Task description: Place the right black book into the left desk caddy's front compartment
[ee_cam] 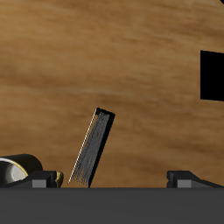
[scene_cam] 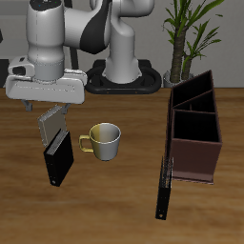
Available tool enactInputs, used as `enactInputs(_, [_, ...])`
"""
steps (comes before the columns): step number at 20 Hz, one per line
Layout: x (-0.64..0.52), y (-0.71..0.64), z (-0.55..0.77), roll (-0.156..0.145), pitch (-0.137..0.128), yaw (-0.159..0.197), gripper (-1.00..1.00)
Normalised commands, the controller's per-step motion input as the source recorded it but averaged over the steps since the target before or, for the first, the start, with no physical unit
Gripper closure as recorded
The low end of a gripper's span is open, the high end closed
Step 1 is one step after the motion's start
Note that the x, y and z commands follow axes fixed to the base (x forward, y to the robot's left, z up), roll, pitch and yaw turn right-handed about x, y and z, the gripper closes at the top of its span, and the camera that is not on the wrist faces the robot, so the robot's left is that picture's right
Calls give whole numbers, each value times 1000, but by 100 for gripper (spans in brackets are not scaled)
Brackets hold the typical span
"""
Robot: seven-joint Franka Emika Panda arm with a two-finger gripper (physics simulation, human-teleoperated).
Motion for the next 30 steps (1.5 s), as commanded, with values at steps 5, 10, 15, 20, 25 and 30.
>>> enactInputs(5, [45,-3,-130,-31,-23,-91,-100])
enactInputs(10, [77,120,-131,-11,-3,-50,-100])
enactInputs(15, [109,42,-206,-24,9,-39,-100])
enactInputs(20, [85,-18,-218,-11,26,-61,-100])
enactInputs(25, [31,72,-177,8,13,-21,-100])
enactInputs(30, [64,53,-264,1,38,-36,-100])
